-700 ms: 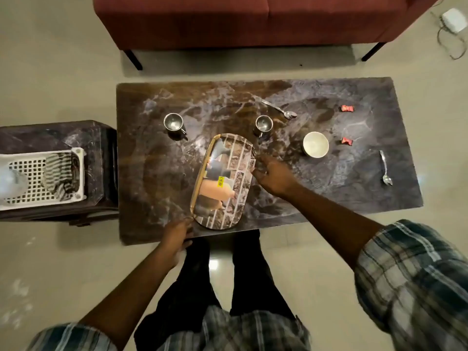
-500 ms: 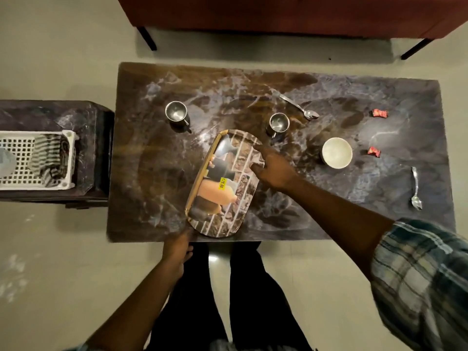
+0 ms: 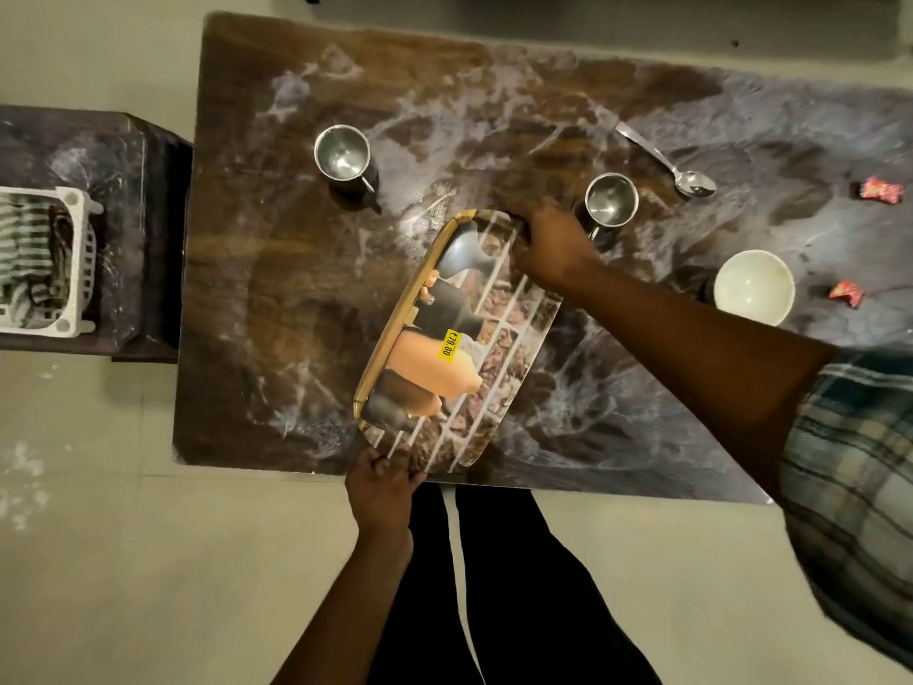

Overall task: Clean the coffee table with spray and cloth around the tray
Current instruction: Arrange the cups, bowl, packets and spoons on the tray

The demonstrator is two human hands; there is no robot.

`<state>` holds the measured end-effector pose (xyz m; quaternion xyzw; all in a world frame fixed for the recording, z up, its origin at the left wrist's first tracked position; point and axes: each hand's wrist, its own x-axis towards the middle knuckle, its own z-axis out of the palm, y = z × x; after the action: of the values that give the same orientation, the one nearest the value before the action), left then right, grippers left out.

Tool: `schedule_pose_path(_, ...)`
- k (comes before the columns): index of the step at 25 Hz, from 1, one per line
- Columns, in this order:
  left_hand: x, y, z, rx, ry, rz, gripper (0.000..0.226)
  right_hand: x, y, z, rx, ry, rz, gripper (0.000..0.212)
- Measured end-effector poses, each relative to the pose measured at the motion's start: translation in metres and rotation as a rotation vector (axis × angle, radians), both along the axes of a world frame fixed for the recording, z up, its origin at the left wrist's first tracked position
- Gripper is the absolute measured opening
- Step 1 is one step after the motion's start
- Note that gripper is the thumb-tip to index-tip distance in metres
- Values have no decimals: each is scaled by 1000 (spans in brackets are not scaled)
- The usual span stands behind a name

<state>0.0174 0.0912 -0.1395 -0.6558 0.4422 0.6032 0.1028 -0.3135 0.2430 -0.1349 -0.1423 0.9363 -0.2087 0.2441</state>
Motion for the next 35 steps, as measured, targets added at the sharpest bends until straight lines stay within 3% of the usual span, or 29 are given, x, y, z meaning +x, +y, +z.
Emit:
schedule_pose_path(7, -12, -57, 17, -413, 127, -215, 20, 42, 27, 32, -175, 36, -190, 33)
schedule_pose_path(12, -69, -92, 35, -519, 209, -434, 37, 105, 80, 33, -202, -50, -564, 44)
schedule_pose_path(19, -116, -79, 31, -538, 274, -722, 38, 182, 126, 16, -320, -124, -948, 43)
schedule_pose_path(35, -103, -67, 7, -583, 258, -789, 39, 198, 126, 10, -314, -63, -1025, 45)
